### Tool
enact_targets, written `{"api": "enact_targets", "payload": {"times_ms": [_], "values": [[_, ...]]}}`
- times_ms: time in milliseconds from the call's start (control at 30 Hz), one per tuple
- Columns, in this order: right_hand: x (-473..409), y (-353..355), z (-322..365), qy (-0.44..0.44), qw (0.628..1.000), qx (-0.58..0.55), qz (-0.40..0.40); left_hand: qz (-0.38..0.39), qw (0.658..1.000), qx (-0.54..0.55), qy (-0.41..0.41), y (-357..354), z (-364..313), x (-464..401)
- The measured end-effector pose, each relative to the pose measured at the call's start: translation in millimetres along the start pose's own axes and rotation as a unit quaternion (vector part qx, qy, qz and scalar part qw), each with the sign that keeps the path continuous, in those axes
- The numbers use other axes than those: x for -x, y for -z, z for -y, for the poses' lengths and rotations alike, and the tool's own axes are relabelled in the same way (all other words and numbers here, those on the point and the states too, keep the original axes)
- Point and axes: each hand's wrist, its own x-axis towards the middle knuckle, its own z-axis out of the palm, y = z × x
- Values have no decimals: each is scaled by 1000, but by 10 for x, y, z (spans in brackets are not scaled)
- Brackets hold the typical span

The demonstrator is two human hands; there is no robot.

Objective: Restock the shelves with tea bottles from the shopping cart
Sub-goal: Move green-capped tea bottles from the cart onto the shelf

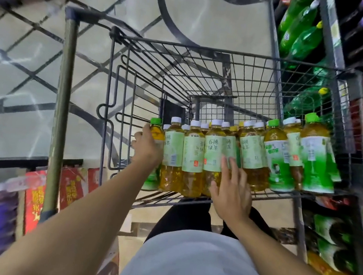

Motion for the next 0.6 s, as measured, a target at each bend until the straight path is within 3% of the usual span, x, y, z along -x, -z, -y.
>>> {"api": "enact_targets", "payload": {"times_ms": [133, 300, 600], "values": [[0, -21, -14, 11, 1000, 8, -2, -26, 999, 18, -28, 81, 15, 118], [-5, -68, -42, 12, 1000, 8, -13, -41, 990, 3, -133, 146, 21, 276], [-18, -122, -73, 22, 999, -2, -32, 89, 968, 54, -229, 332, -311, 557]]}}
